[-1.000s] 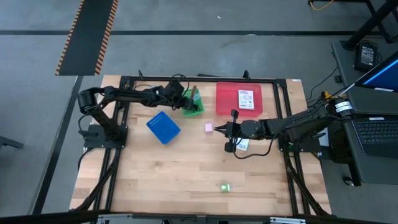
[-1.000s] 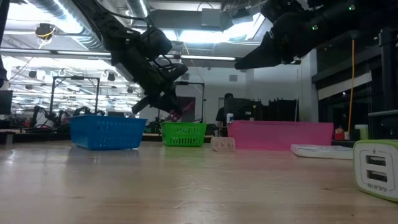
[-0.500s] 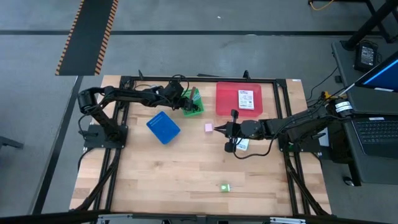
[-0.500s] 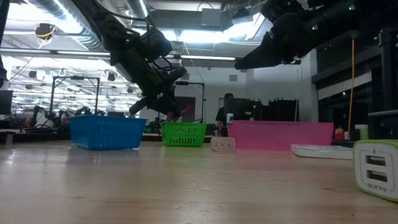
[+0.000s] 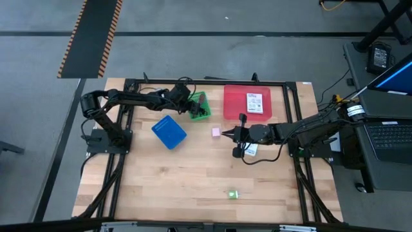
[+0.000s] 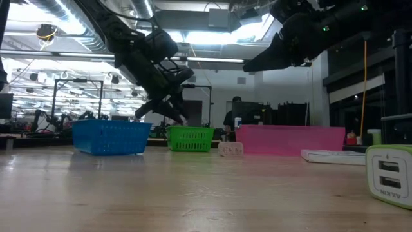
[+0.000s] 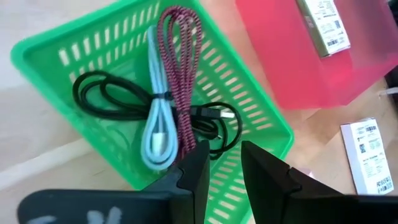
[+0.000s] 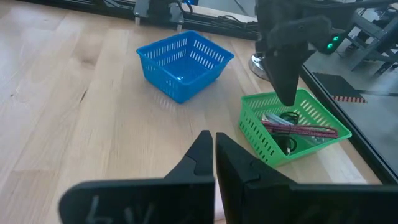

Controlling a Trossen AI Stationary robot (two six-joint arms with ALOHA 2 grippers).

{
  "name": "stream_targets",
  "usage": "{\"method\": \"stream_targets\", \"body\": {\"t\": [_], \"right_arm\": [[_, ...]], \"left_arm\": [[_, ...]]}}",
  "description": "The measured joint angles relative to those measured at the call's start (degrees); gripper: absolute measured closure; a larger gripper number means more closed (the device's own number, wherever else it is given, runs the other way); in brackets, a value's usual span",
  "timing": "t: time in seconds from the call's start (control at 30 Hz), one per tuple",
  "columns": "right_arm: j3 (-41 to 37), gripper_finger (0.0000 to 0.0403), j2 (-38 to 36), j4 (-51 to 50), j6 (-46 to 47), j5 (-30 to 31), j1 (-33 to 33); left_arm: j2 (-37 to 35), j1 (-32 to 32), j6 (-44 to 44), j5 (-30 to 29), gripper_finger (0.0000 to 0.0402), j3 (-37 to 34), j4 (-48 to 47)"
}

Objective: Pick and place items into bin
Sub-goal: Put the white card reader box into the pink bin

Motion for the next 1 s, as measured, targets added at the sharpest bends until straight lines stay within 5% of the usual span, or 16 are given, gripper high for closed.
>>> {"method": "stream_targets", "body": {"t": [0.43,0.77,1.0], "right_arm": [[0.0,0.0402,0.0,0.07,0.0,0.0,0.02],[0.0,0.0402,0.0,0.22,0.0,0.0,0.02],[0.0,0.0402,0.0,0.22,-0.05,0.0,0.02]], "left_arm": [[-9.38,-0.93,15.45,5.05,0.034,0.02,4.16],[-20.06,-10.21,30.25,5.09,0.0398,0.02,4.31],[-23.87,-16.71,34.17,4.91,0.04,0.02,3.27]]}}
